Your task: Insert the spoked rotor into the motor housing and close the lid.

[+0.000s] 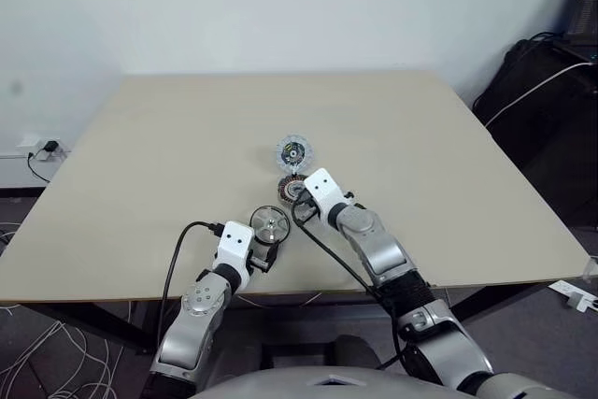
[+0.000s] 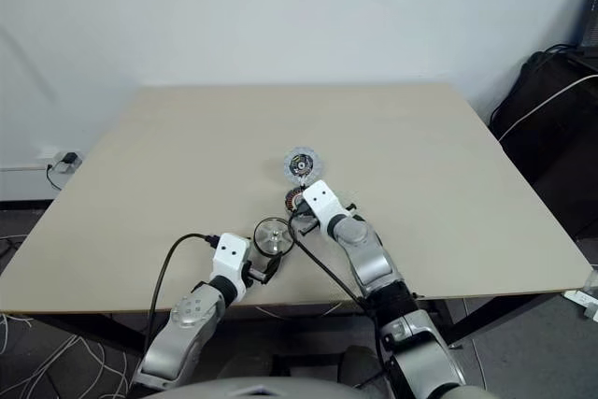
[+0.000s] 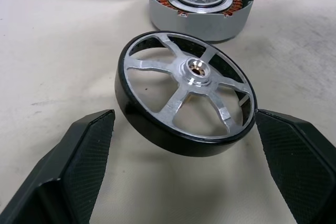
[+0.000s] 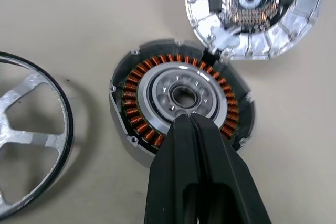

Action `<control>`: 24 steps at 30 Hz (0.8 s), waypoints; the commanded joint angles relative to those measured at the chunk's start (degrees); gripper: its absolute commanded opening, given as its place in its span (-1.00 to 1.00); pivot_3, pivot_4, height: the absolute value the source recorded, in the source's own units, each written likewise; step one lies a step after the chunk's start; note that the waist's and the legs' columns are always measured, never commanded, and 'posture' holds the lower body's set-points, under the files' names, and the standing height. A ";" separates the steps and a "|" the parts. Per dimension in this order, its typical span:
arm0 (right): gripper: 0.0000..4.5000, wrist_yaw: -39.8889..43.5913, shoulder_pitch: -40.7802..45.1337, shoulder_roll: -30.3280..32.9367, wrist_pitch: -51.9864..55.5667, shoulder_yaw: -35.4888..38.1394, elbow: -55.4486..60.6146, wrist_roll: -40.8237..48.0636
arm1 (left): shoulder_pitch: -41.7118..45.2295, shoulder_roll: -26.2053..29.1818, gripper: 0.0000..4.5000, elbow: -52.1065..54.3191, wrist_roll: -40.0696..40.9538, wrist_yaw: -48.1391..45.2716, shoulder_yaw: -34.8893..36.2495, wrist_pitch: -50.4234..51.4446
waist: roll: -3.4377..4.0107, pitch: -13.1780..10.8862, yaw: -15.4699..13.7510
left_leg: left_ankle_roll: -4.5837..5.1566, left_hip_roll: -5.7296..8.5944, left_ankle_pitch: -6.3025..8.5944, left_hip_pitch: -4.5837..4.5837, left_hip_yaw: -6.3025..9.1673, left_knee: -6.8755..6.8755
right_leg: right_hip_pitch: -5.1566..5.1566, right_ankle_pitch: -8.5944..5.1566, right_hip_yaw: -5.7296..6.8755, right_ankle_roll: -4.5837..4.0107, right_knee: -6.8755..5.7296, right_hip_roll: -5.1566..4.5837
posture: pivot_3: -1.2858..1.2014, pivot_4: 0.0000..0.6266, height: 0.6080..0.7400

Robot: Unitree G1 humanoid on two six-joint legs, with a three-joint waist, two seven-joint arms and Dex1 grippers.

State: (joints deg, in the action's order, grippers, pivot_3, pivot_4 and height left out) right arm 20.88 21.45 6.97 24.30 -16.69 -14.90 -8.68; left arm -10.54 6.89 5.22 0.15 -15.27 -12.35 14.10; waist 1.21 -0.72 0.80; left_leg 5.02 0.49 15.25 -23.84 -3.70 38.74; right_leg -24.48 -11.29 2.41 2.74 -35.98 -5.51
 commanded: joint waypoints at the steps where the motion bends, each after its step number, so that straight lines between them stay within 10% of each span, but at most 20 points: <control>1: -0.91 3.83 1.14 1.52 -0.06 -1.57 3.81 0.19 | 1.10 -0.30 1.00 1.94 0.28 -0.27 -0.26 -1.24 | -0.01 -0.01 -0.02 | 0.00 -0.01 0.00 0.00 0.00 0.00 | 0.00 0.00 0.00 0.00 0.00 0.01 | 0.03 -1.00 1.00; 6: -0.31 12.52 2.35 6.00 0.56 -7.34 4.71 -1.12 | 1.42 -0.53 1.00 1.52 0.33 -0.16 -0.18 -1.50 | -0.06 -0.04 -0.13 | 0.01 0.01 0.00 0.00 0.01 0.01 | 0.03 -0.01 0.03 -0.01 0.04 0.01 | 0.03 -1.00 1.00; 24: -0.31 13.65 9.89 5.59 -2.37 -8.15 -6.67 -1.95 | 0.96 -0.96 1.00 1.56 0.23 0.80 0.43 -2.49 | -0.25 -0.17 -0.19 | 0.01 0.02 0.00 -0.02 0.01 0.01 | 0.02 0.00 0.03 -0.01 0.07 0.00 | 0.03 -1.00 1.00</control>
State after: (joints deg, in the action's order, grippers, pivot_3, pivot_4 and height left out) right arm 34.98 29.31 12.83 23.14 -26.51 -21.15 -10.62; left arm -10.10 6.34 5.18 0.15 -14.88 -12.14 13.10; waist 0.96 -0.89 0.61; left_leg 5.03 0.50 15.25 -23.86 -3.69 38.75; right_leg -24.46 -11.29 2.45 2.72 -35.92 -5.52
